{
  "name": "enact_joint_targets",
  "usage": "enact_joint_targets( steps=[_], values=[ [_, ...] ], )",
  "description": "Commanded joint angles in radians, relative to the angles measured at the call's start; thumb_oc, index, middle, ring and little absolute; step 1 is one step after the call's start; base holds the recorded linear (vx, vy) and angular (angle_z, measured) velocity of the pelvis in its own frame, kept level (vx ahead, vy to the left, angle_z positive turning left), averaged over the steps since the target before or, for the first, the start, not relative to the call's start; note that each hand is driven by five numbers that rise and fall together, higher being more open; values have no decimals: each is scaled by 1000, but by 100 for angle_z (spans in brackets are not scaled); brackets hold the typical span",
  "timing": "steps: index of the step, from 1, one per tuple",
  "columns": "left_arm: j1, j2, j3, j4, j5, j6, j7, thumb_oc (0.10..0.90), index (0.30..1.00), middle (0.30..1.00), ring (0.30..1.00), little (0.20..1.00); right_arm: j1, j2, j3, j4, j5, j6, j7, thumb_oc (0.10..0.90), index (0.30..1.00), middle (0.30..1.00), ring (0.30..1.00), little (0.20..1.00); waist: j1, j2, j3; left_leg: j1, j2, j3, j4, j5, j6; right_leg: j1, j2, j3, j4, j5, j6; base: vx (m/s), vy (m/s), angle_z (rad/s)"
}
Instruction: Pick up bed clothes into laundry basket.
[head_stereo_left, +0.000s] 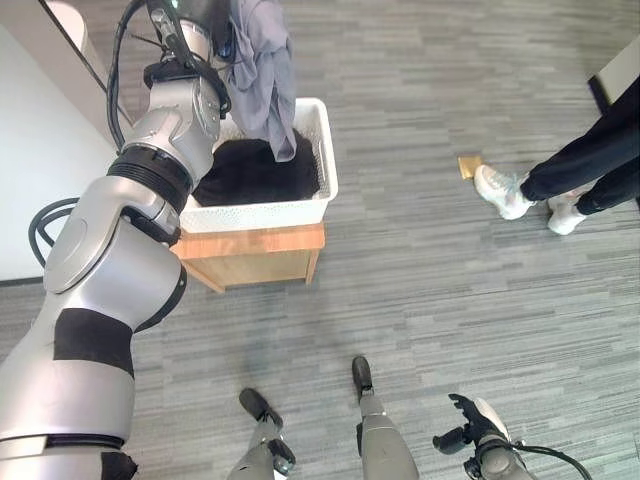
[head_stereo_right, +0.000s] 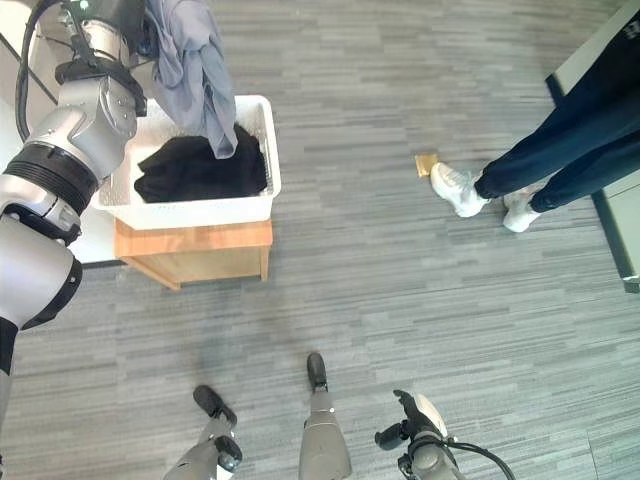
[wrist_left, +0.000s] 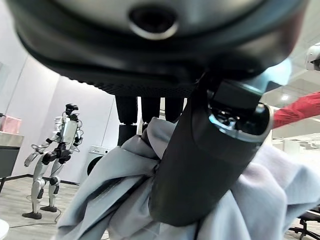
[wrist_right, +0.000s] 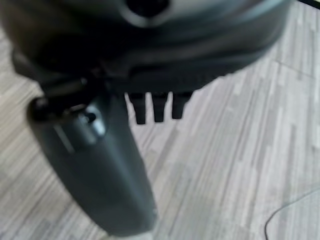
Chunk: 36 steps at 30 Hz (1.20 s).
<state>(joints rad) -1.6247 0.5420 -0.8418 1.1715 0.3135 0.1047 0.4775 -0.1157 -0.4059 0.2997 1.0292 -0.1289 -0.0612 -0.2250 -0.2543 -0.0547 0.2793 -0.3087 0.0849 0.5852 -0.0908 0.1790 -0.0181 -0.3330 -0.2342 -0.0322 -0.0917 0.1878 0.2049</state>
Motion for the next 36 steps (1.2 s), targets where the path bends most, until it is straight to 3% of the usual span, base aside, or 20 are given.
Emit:
enact_joint_targets(
  steps=[1, 2, 3, 4, 13, 19, 24, 26, 27, 28, 29, 32, 34, 36],
  values=[
    [-269, 71, 45, 43, 16, -26, 93, 400, 300, 300, 300, 300, -54, -89, 6, -25, 45, -27, -54, 800, 900, 900, 900, 900, 12, 35, 101, 35, 71, -78, 4, -116, -113, 20, 3, -40, 4, -76, 57, 0, 0, 0],
    [-253, 72, 48, 53, 27, -24, 94, 463, 394, 394, 394, 394, -59, -78, 9, -24, 50, -32, -57, 800, 900, 900, 900, 900, 11, 27, 105, 27, 75, -79, 4, -115, -113, 14, 7, -42, 4, -79, 57, -30, -8, -2],
    [-237, 71, 55, 58, 30, -26, 94, 582, 573, 573, 573, 573, -54, -73, 13, -27, 52, -40, -59, 800, 900, 900, 900, 900, 9, 17, 107, 20, 77, -81, 4, -114, -114, 8, 9, -40, 4, -79, 57, -47, -36, -3],
    [-195, 73, 68, 60, 43, -30, 95, 800, 900, 900, 900, 900, -55, -68, 13, -17, 61, -43, -64, 800, 900, 900, 900, 900, 9, -2, 112, 0, 85, -86, 4, -106, -117, -8, 14, -45, 4, -78, 57, -39, -36, -4],
    [-148, 48, 98, 49, 31, -42, 98, 800, 900, 900, 900, 900, 21, -53, 9, -7, 89, -72, -40, 800, 900, 900, 900, 900, 5, -29, 116, -35, 101, -107, 4, -97, -119, -23, 15, -69, 4, -87, 57, -45, -34, 6],
    [-141, 43, 113, -31, -39, -98, 96, 800, 900, 900, 900, 900, 37, -62, 38, -15, 83, -70, -15, 800, 900, 900, 900, 900, 13, -25, 98, 5, 99, -110, 4, -106, -121, 14, 14, -69, 4, -95, 57, -33, -15, 9],
    [-74, 28, 195, -144, -231, -177, 38, 800, 900, 900, 900, 900, 53, -54, 45, 4, 42, -38, 11, 800, 900, 900, 900, 900, 48, 26, 52, 79, 76, -116, 4, -122, -113, 89, -1, -82, 4, -115, 57, 8, 0, -2],
    [-47, 11, 226, -175, -261, -185, 46, 800, 900, 900, 900, 900, 67, -51, 42, -1, 36, -37, 14, 800, 900, 900, 900, 900, 51, 33, 44, 96, 72, -120, 4, -125, -111, 108, -2, -86, 4, -120, 57, 16, -29, 13],
    [42, -33, 317, -293, -332, -213, 72, 800, 900, 900, 900, 900, 71, -53, 37, -11, 15, -21, 10, 800, 900, 900, 900, 900, 64, 48, 22, 134, 62, -131, 4, -131, -106, 161, -4, -103, 4, -134, 57, 36, -65, 33],
    [88, -45, 347, -348, -356, -226, 77, 800, 900, 900, 900, 900, 73, -60, 32, -14, 0, -13, 9, 800, 900, 900, 900, 900, 75, 54, 13, 150, 56, -138, 4, -134, -102, 184, -4, -107, 4, -143, 57, -41, -109, 37],
    [135, -70, 376, -396, -375, -231, 81, 800, 900, 900, 900, 900, 71, -67, 33, -20, -13, -6, 7, 800, 900, 900, 900, 900, 83, 61, 5, 157, 53, -137, 4, -112, -90, 199, 0, -113, 4, -134, 50, -85, -114, 29],
    [257, -143, 404, -516, -379, -236, 68, 800, 900, 900, 900, 900, 41, -101, 35, -65, -48, 21, 6, 800, 900, 900, 900, 900, 123, 91, -30, 202, 31, -210, 4, -117, -79, 287, 10, -127, 11, -173, 33, -41, -151, 53],
    [319, -199, 405, -555, -372, -227, 65, 800, 900, 900, 900, 900, 8, -124, 22, -74, -42, 36, 3, 800, 900, 900, 900, 900, 143, 104, -51, 220, 20, -277, 4, -115, -73, 324, 25, -99, 54, -214, 24, -65, -139, 80],
    [353, -242, 382, -557, -334, -219, 58, 800, 900, 900, 900, 900, -24, -161, 15, -71, -28, 41, -7, 800, 900, 900, 900, 900, 142, 111, -78, 237, 11, -343, 4, -118, -64, 344, 63, 6, 109, -270, 5, -87, -58, 62]
  ],
)
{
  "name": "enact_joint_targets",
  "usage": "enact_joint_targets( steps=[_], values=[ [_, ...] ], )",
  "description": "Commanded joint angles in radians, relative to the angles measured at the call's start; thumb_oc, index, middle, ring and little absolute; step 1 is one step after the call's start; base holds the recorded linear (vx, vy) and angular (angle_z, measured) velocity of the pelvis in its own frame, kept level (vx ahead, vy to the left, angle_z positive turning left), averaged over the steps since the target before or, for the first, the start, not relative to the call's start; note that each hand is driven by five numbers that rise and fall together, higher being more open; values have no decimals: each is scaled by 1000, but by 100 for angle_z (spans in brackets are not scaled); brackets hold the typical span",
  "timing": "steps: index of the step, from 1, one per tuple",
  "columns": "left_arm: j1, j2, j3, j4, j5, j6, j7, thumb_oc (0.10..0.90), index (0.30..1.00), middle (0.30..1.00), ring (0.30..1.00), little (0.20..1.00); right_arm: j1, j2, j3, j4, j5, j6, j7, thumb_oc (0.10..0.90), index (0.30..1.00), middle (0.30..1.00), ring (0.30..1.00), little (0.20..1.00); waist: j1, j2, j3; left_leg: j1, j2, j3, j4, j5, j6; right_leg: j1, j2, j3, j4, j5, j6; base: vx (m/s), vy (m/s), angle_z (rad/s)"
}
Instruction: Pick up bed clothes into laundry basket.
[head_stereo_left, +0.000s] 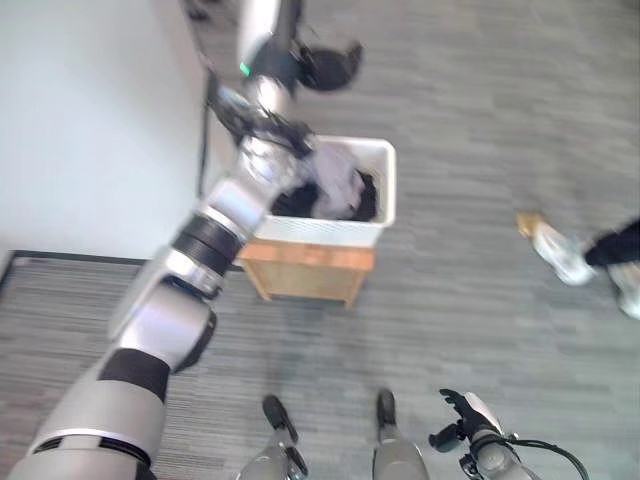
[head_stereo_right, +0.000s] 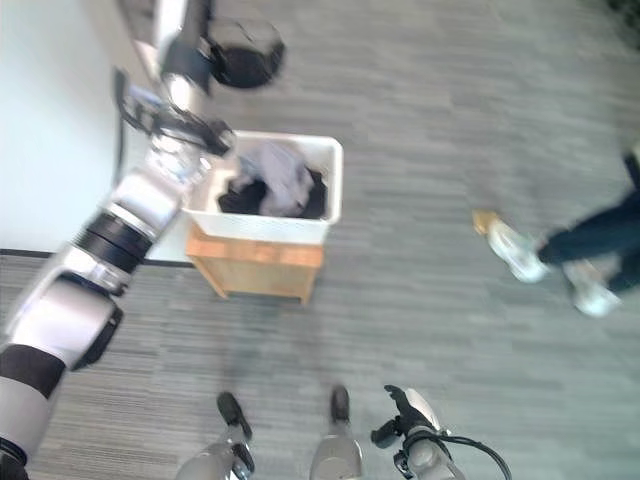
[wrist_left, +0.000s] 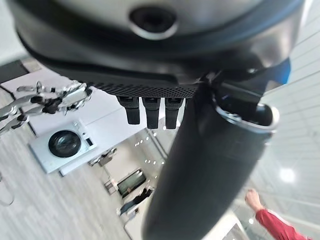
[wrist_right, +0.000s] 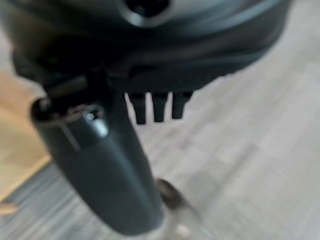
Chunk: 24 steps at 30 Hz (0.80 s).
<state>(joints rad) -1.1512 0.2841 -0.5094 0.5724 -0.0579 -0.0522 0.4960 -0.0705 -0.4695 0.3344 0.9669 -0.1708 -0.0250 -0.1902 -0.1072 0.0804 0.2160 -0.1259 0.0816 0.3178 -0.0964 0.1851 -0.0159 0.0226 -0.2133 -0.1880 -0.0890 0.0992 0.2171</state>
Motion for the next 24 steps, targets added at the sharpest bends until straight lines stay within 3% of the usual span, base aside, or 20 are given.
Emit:
enact_joint_targets(
  steps=[1, 4, 9, 10, 12, 14, 15, 19, 20, 21, 22, 24],
  values=[
    [-122, 16, 34, 49, 64, -56, 38, 800, 900, 900, 900, 900, -91, -122, -24, -4, 25, 6, -46, 800, 900, 900, 900, 900, 0, -20, -30, 57, 12, -98, 9, -121, -63, -1, 62, 202, 107, -194, -21, -161, -33, 95],
    [-123, 46, 24, 100, 118, -35, 32, 800, 900, 900, 900, 900, -172, -183, -23, -26, 29, 15, -52, 800, 900, 900, 900, 900, 27, -31, -85, 74, 9, -139, 9, -119, -68, 55, 67, 182, 67, -193, -39, -192, -115, 65],
    [-130, 120, 29, 163, 142, -15, 11, 800, 900, 900, 900, 900, -358, -375, -33, -140, 38, -4, -75, 800, 900, 900, 900, 900, 71, -67, -155, 80, 49, -166, 9, -90, -93, 107, 110, 160, 2, -179, -66, -230, -174, 16],
    [-141, 145, 12, 176, 171, -9, 9, 800, 900, 900, 900, 900, -427, -421, -22, -142, 44, -11, -79, 800, 900, 900, 900, 900, 81, -73, -166, 83, 57, -170, 9, -85, -98, 119, 117, 155, 2, -187, -71, -270, -213, 27],
    [-151, 271, -99, 178, 411, 3, 42, 800, 900, 900, 900, 900, -590, -539, 26, -145, 62, -49, -90, 800, 900, 900, 900, 900, 97, -82, -185, 88, 84, -166, 9, -61, -118, 140, 142, 152, 2, -195, -88, -222, -191, 4],
    [-111, 292, -100, 176, 420, -10, 24, 800, 900, 900, 900, 900, -660, -543, 66, -143, 64, -58, -93, 800, 900, 900, 900, 900, 100, -79, -193, 85, 95, -161, 9, -49, -125, 142, 152, 150, 2, -193, -93, -141, -124, -8],
    [-43, 323, -61, 156, 341, -50, -23, 800, 900, 900, 900, 900, -739, -516, 103, -129, 64, -55, -98, 800, 900, 900, 900, 900, 119, -72, -210, 90, 109, -156, 9, -32, -136, 156, 166, 142, 2, -200, -100, -139, -141, -3],
    [26, 352, -8, 140, 202, -82, -113, 800, 900, 900, 900, 900, -785, -497, 144, -130, 52, -44, -88, 800, 900, 900, 900, 900, 135, -54, -219, 89, 125, -159, 9, -11, -149, 170, 179, 128, 2, -205, -108, -101, -106, 7],
    [87, 346, 58, 79, 67, -92, -163, 800, 900, 900, 900, 900, -830, -484, 148, -160, 41, -26, -86, 800, 900, 900, 900, 900, 159, -40, -224, 85, 132, -167, 9, 10, -158, 180, 186, 110, 2, -210, -116, -78, -70, 17],
    [91, 348, 62, 75, 67, -90, -165, 800, 900, 900, 900, 900, -832, -484, 152, -161, 41, -24, -86, 800, 900, 900, 900, 900, 156, -38, -224, 85, 133, -168, 9, 11, -158, 181, 187, 109, 2, -210, -116, -159, -121, 12],
    [182, 342, 133, -41, -17, -102, -183, 800, 900, 900, 900, 900, -835, -483, 124, -212, 34, -8, -87, 800, 900, 900, 900, 900, 190, -25, -227, 70, 137, -181, 9, 32, -160, 186, 193, 86, 2, -207, -121, -97, -77, 10],
    [348, 344, 209, -201, -67, -117, -206, 800, 900, 900, 900, 900, -780, -469, 63, -301, 19, 6, -99, 800, 900, 900, 900, 900, 219, -13, -231, 65, 133, -195, 9, 45, -161, 200, 195, 68, 2, -212, -124, -82, -78, 26]
  ],
)
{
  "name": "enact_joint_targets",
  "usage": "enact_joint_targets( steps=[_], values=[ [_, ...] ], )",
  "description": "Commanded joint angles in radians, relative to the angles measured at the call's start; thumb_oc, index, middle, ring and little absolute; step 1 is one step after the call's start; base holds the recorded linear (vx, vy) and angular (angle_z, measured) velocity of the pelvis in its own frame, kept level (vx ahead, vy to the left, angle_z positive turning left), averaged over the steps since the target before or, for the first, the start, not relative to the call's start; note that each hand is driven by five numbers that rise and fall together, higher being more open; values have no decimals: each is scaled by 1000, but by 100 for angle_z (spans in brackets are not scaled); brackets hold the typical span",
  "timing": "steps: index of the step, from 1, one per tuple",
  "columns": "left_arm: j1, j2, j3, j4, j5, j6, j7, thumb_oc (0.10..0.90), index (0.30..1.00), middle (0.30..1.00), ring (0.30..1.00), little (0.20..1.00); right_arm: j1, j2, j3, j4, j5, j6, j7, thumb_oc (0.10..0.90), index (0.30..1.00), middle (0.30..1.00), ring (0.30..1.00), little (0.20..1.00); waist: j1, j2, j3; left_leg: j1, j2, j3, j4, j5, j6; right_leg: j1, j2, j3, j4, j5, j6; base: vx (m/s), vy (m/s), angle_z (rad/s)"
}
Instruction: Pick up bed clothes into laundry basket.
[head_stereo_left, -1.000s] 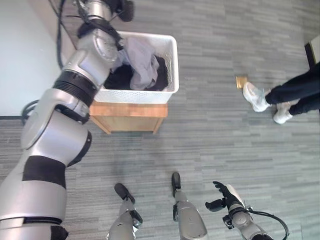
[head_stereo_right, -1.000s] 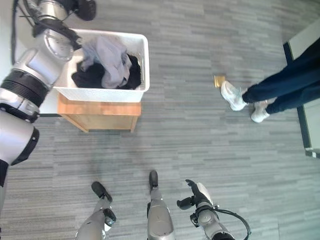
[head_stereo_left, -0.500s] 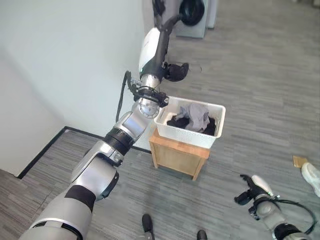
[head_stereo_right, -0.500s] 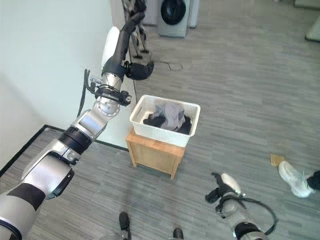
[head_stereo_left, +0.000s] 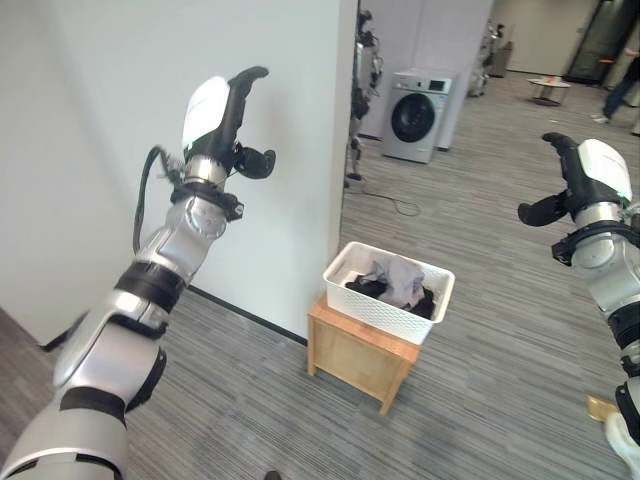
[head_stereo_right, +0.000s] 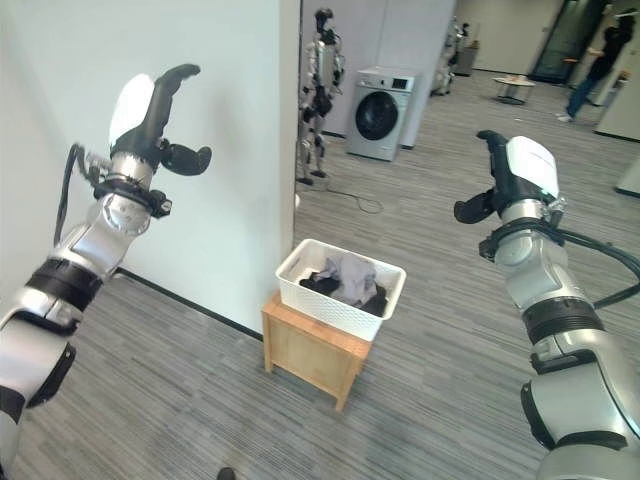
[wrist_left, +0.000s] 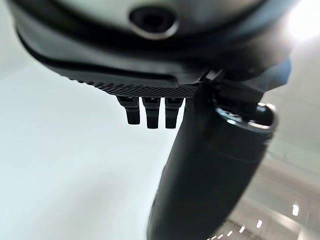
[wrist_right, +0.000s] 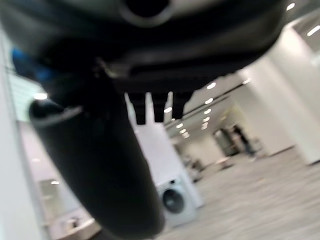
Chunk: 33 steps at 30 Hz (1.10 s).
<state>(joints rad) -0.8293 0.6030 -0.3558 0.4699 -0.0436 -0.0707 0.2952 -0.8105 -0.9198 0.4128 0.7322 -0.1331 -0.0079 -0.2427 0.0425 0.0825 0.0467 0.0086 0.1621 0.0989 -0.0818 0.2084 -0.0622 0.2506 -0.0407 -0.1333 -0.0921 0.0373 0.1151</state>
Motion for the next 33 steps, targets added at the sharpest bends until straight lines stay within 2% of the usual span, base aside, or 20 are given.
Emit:
enact_joint_targets(
  steps=[1, 2, 4, 8, 9, 10, 11, 12, 16, 19, 20, 21, 22, 25, 27, 28, 29, 30, 31, 33],
  values=[
    [107, 28, 80, -172, -95, -108, -17, 800, 900, 900, 900, 900, -9, -12, -43, -105, -41, -4, -52, 800, 900, 900, 900, 900, 82, -9, -60, -71, 51, 21, -5, 25, -112, -22, 24, 7, 5, -151, -24, -38, -33, 25],
    [113, 29, 81, -177, -94, -106, -18, 800, 900, 900, 900, 900, -3, -12, -46, -109, -42, -2, -52, 800, 900, 900, 900, 900, 81, -10, -62, -71, 51, 20, -5, 25, -112, -22, 24, 6, 5, -152, -24, -53, -39, 16],
    [412, 53, 193, -354, -148, -129, -70, 800, 900, 900, 900, 900, 73, 51, -108, -204, -86, -3, -63, 800, 900, 900, 900, 900, 124, 2, -63, -70, 45, 2, -5, 35, -107, -3, 29, -14, 5, -157, -32, -28, -55, 14],
    [639, 6, 272, -415, -109, -132, -83, 800, 900, 900, 900, 900, 67, 270, -4, -285, -159, -31, -29, 800, 900, 900, 900, 900, 189, 9, -65, -60, 33, -11, -5, 48, -100, 18, 28, -28, 5, -166, -47, -4, -30, 18],
    [632, 61, 305, -385, -84, -130, -103, 800, 900, 900, 900, 900, -19, 133, -59, -340, -5, -53, 68, 800, 900, 900, 900, 900, 203, -12, -59, -58, 29, 0, 6, 54, -101, 27, 23, -44, 5, -168, -46, -64, -54, 26],
    [708, 47, 375, -417, -47, -136, -78, 800, 900, 900, 900, 900, 272, 170, -125, -566, -35, -93, 54, 800, 900, 900, 900, 900, 176, -11, -34, -60, 33, 45, 36, 44, -88, 27, 16, -52, 5, -161, -45, -204, -70, 58],
    [790, 8, 470, -409, 45, -124, -56, 800, 900, 900, 900, 900, 542, 163, -190, -802, -25, -184, 153, 800, 900, 900, 900, 900, 136, -21, 3, -60, 40, 164, 112, -18, -56, 23, -9, -81, 5, -162, -46, -215, -27, 60],
    [792, 8, 467, -411, 45, -124, -56, 800, 900, 900, 900, 900, 553, 162, -198, -811, -25, -182, 157, 800, 900, 900, 900, 900, 139, -20, -1, -63, 42, 163, 115, -18, -55, 21, -8, -81, 5, -160, -46, -218, -32, 80],
    [778, -29, 497, -422, -23, -147, -77, 800, 900, 900, 900, 900, 603, 131, -199, -909, 45, -262, 262, 800, 900, 900, 900, 900, 124, -47, 19, -50, 70, 336, 233, -116, -42, 19, -37, -202, 5, -179, -48, -111, -61, 101],
    [752, -49, 498, -447, -272, -164, -141, 800, 900, 900, 900, 900, 550, 125, -191, -968, 96, -269, 267, 800, 900, 900, 900, 900, 87, -49, 20, -8, 148, 583, 277, -134, -45, 21, -45, -336, 8, -189, -60, -71, -61, 186],
    [738, -41, 491, -460, -288, -163, -144, 800, 900, 900, 900, 900, 536, 125, -193, -973, 87, -273, 257, 800, 900, 900, 900, 900, 82, -48, 16, 7, 169, 659, 283, -133, -44, 27, -45, -390, 11, -191, -69, -12, -23, 228],
    [736, -40, 491, -460, -290, -161, -144, 800, 900, 900, 900, 900, 534, 125, -193, -972, 86, -273, 255, 800, 900, 900, 900, 900, 80, -48, 18, 7, 169, 656, 284, -134, -45, 29, -44, -394, 11, -193, -70, 45, -46, 164],
    [717, -25, 483, -470, -320, -162, -143, 800, 900, 900, 900, 900, 503, 137, -197, -968, 64, -269, 227, 800, 900, 900, 900, 900, 71, -53, 11, 28, 187, 754, 308, -147, -33, 36, -50, -470, 32, -201, -87, 81, -41, 148],
    [723, -10, 492, -492, -341, -169, -152, 800, 900, 900, 900, 900, 484, 165, -204, -966, 43, -263, 206, 800, 900, 900, 900, 900, 61, -53, 10, 21, 155, 740, 311, -192, -6, 45, -61, -528, 66, -210, -83, 146, 72, 180],
    [772, -26, 524, -512, -355, -173, -168, 800, 900, 900, 900, 900, 466, 226, -201, -948, -7, -243, 188, 800, 900, 900, 900, 900, 103, -50, 6, 23, 79, 680, 257, -219, 14, 53, -96, -563, 144, -200, -55, 232, 197, 105],
    [795, -37, 534, -527, -351, -179, -177, 800, 900, 900, 900, 900, 470, 253, -200, -944, -21, -247, 185, 800, 900, 900, 900, 900, 113, -53, 2, 43, 39, 661, 216, -240, 35, 41, -125, -581, 213, -195, -34, 312, 306, 106],
    [816, -53, 534, -545, -354, -188, -179, 800, 900, 900, 900, 900, 476, 281, -205, -955, -55, -244, 182, 800, 900, 900, 900, 900, 110, -53, 11, 82, -13, 623, 165, -276, 67, -23, -223, -578, 442, -104, 39, 261, 294, 97],
    [816, -54, 534, -545, -353, -188, -179, 800, 900, 900, 900, 900, 476, 281, -205, -956, -56, -244, 181, 800, 900, 900, 900, 900, 106, -57, 11, 83, -28, 620, 158, -281, 74, -31, -243, -576, 467, -108, 52, 247, 280, 72],
    [819, -67, 519, -538, -356, -191, -170, 800, 900, 900, 900, 900, 484, 288, -211, -963, -64, -242, 179, 800, 900, 900, 900, 900, 88, -61, 23, 92, -55, 583, 143, -295, 95, -72, -289, -532, 587, -55, 83, 55, 106, 86],
    [814, -92, 481, -526, -363, -200, -165, 800, 900, 900, 900, 900, 508, 286, -232, -967, -85, -241, 168, 800, 900, 900, 900, 900, 53, -61, 40, 97, -83, 486, 104, -300, 111, -163, -290, -381, 704, -37, 102, 5, 16, 131]
  ],
)
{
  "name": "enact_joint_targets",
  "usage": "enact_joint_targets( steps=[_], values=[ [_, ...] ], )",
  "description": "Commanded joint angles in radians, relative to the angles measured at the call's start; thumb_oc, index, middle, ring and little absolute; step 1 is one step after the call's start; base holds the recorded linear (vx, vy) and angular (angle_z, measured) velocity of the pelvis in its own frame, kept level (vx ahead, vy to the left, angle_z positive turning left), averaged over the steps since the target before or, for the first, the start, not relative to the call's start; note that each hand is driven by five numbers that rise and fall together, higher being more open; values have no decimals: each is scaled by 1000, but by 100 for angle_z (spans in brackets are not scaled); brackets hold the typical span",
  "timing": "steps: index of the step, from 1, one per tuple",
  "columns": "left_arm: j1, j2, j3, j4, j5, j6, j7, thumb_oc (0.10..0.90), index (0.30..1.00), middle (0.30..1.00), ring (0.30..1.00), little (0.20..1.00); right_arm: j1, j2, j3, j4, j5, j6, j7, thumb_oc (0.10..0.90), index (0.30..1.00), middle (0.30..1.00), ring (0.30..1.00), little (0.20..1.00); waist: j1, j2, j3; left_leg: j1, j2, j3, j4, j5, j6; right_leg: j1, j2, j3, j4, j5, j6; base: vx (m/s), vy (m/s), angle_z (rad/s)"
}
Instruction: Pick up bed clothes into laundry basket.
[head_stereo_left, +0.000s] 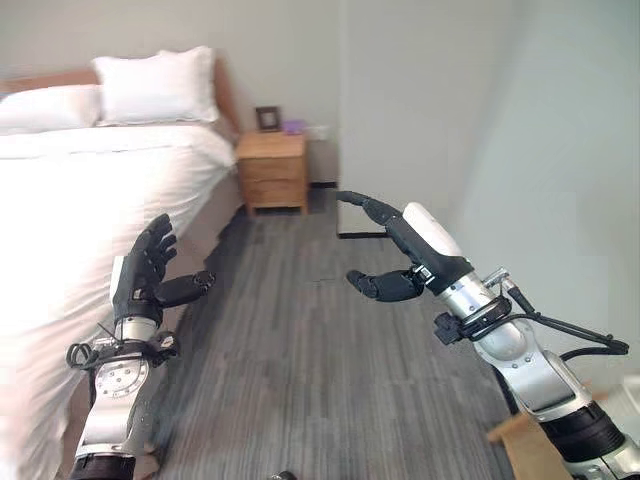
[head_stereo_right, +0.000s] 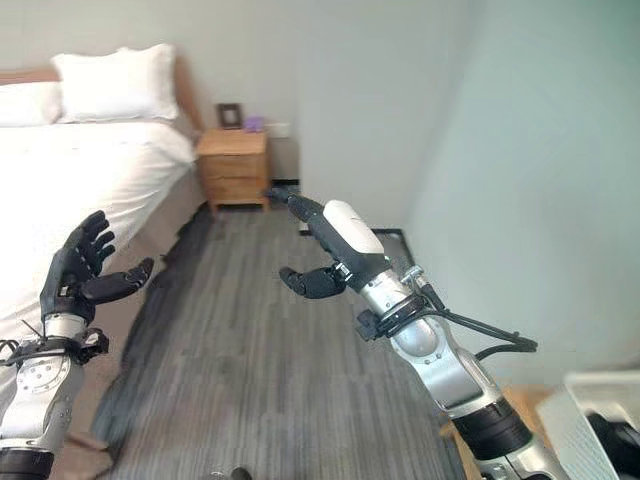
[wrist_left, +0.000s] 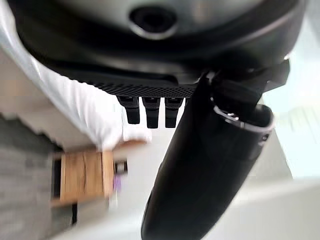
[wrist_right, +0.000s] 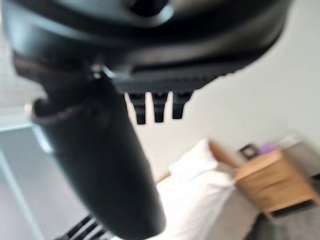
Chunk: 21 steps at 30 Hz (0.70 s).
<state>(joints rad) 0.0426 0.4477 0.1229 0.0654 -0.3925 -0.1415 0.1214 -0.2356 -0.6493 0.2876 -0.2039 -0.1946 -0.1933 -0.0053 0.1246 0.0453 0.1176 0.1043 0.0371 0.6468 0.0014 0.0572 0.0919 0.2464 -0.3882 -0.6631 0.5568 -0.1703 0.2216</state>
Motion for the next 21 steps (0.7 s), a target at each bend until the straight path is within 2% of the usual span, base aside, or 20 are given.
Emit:
enact_joint_targets(
  steps=[1, 3, 4, 5, 6, 7, 8, 9, 10, 11, 12, 13, 14, 15, 17, 19, 20, 21],
  values=[
    [-65, 52, -14, -121, -22, -133, 11, 800, 900, 900, 900, 900, -52, 12, -118, -35, -28, -56, -76, 800, 900, 900, 900, 900, -39, -23, -30, -8, 39, -103, 7, -134, -48, -197, 77, 226, 62, 147, -3, -52, -140, 168],
    [-78, 29, -56, -127, -60, -137, 2, 800, 900, 900, 900, 900, -17, 14, -149, -37, -35, -56, -98, 800, 900, 900, 900, 900, -58, -29, -25, -38, 44, -198, -8, -103, -66, -201, 107, 361, -25, 97, -13, -31, -230, 142],
    [-79, 29, -60, -127, -62, -137, 2, 800, 900, 900, 900, 900, -12, 13, -153, -39, -35, -56, -99, 800, 900, 900, 900, 900, -60, -27, -28, -41, 47, -204, -9, -100, -68, -197, 111, 354, -31, 98, -15, 10, -234, 100],
    [-91, 30, -77, -128, -68, -138, -3, 800, 900, 900, 900, 900, 9, 13, -173, -36, -43, -57, -113, 800, 900, 900, 900, 900, -71, -30, -31, -59, 55, -258, -24, -82, -82, -196, 117, 431, -79, 77, -32, -41, -388, 122],
    [-121, 30, -106, -128, -79, -153, -1, 800, 900, 900, 900, 900, 42, 9, -199, -28, -52, -51, -130, 800, 900, 900, 900, 900, -99, -34, -37, -103, 77, -345, -36, -32, -101, -199, 152, 611, -208, 88, -61, -51, -382, 112],
    [-122, 30, -107, -127, -79, -153, -1, 800, 900, 900, 900, 900, 42, 9, -200, -28, -52, -51, -131, 800, 900, 900, 900, 900, -98, -31, -40, -107, 81, -346, -37, -28, -102, -200, 157, 609, -215, 95, -63, -60, -477, 195],
    [-147, 25, -135, -119, -89, -160, 0, 800, 900, 900, 900, 900, 96, 3, -233, -24, -56, -42, -142, 800, 900, 900, 900, 900, -151, -49, -40, -124, 75, -442, -46, -12, -115, -169, 217, 850, -327, 87, -66, -20, -226, 177],
    [-148, 25, -136, -118, -89, -160, 0, 800, 900, 900, 900, 900, 97, 3, -234, -25, -56, -42, -142, 800, 900, 900, 900, 900, -150, -47, -41, -127, 79, -443, -46, -9, -116, -170, 221, 850, -331, 92, -67, -55, -329, 211],
    [-159, 26, -143, -113, -87, -159, 1, 800, 900, 900, 900, 900, 122, 3, -254, -26, -56, -39, -146, 800, 900, 900, 900, 900, -170, -53, -39, -141, 75, -489, -42, -2, -118, -160, 258, 959, -358, 84, -62, -175, -291, 180],
    [-182, 37, -164, -118, -67, -158, 1, 800, 900, 900, 900, 900, 158, 9, -277, -31, -54, -39, -157, 800, 900, 900, 900, 900, -193, -66, -29, -164, 64, -564, -41, 4, -123, -149, 310, 1096, -385, 83, -71, -232, -375, 161],
    [-185, 44, -166, -124, -54, -157, -1, 800, 900, 900, 900, 900, 168, 14, -284, -27, -49, -40, -162, 800, 900, 900, 900, 900, -185, -66, -26, -168, 70, -578, -42, 8, -126, -139, 320, 1090, -419, 49, -89, -260, -382, 186],
    [-179, 49, -152, -124, -42, -157, 7, 800, 900, 900, 900, 900, 163, 23, -276, -17, -48, -38, -163, 800, 900, 900, 900, 900, -182, -71, -20, -168, 75, -586, -35, 5, -134, -114, 299, 1033, -464, 33, -94, -136, -201, 133],
    [-179, 49, -152, -124, -42, -157, 7, 800, 900, 900, 900, 900, 163, 23, -276, -17, -48, -38, -163, 800, 900, 900, 900, 900, -183, -70, -20, -169, 76, -586, -35, 6, -135, -114, 300, 1032, -465, 34, -94, -199, -333, 155],
    [-145, 49, -117, -147, -29, -159, 14, 800, 900, 900, 900, 900, 161, 26, -259, -4, -56, -39, -161, 800, 900, 900, 900, 900, -156, -68, -25, -160, 110, -582, -53, 39, -166, -77, 294, 970, -549, 32, -104, -192, -327, 96],
    [-93, 35, -76, -153, -36, -163, 16, 800, 900, 900, 900, 900, 167, 20, -260, 0, -64, -40, -157, 800, 900, 900, 900, 900, -135, -63, -22, -168, 149, -585, -69, 80, -211, -34, 310, 930, -620, 33, -122, -233, -359, 58],
    [-51, 18, -49, -153, -37, -159, 22, 800, 900, 900, 900, 900, 175, 23, -265, 7, -56, -41, -159, 800, 900, 900, 900, 900, -137, -59, -9, -178, 184, -557, -76, 105, -231, -12, 326, 883, -642, 42, -143, -178, -198, 57],
    [-50, 18, -48, -154, -37, -158, 22, 800, 900, 900, 900, 900, 174, 23, -264, 8, -56, -41, -159, 800, 900, 900, 900, 900, -139, -58, -9, -178, 184, -560, -76, 105, -232, -11, 328, 881, -643, 43, -144, -302, -169, 43],
    [-16, -4, -28, -156, -30, -154, 37, 800, 900, 900, 900, 900, 189, 39, -274, 17, -38, -36, -168, 800, 900, 900, 900, 900, -158, -76, 7, -185, 221, -410, -67, 104, -214, -14, 331, 840, -643, 48, -162, -267, -122, 40]
  ],
)
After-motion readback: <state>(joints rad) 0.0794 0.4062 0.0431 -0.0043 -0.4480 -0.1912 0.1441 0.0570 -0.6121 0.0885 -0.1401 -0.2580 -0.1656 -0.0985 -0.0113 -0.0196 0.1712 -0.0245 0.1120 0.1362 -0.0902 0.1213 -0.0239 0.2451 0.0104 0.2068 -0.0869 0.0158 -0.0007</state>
